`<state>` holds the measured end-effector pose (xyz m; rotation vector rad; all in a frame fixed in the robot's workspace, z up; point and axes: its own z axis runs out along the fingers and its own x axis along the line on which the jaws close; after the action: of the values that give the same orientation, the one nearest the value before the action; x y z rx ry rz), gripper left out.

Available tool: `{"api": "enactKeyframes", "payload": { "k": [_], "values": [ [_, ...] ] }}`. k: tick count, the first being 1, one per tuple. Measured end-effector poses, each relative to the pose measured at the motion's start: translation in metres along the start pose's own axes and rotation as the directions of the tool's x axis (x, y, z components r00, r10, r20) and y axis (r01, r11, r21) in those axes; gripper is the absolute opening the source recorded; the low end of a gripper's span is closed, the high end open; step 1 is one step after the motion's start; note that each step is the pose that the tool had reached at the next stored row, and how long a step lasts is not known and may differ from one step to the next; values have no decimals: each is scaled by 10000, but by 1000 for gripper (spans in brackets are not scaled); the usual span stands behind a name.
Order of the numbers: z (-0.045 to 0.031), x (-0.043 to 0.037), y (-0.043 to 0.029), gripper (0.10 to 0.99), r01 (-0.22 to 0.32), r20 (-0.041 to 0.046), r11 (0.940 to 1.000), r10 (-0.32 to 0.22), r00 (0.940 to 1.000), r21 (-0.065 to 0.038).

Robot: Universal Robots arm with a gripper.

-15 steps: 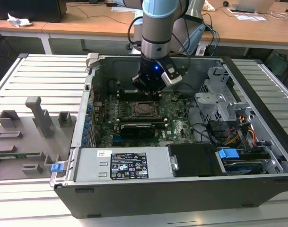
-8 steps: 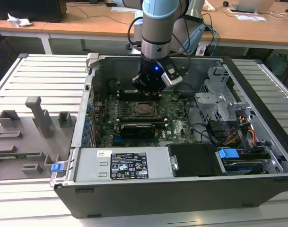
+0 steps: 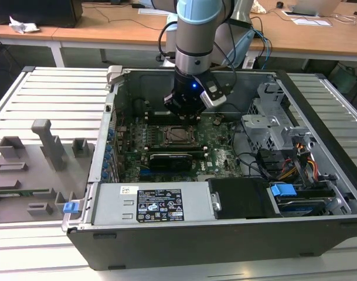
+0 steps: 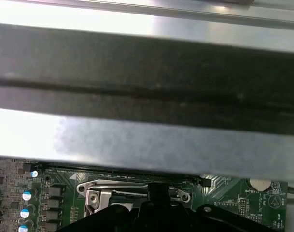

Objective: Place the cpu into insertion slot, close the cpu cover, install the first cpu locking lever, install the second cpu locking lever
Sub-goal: 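Install the second cpu locking lever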

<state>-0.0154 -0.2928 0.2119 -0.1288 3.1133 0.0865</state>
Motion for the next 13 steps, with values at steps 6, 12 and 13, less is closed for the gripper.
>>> {"api": "enactKeyframes", "payload": {
  "k": [6, 12, 13],
  "values": [
    [-2, 3, -39, 106, 0, 0, 10000, 0, 10000, 0],
    [-96, 2, -59, 106, -10, 1, 10000, 10, 10000, 0],
    [-122, 2, -58, 106, -11, 0, 10000, 11, 10000, 1]
  ]
}}
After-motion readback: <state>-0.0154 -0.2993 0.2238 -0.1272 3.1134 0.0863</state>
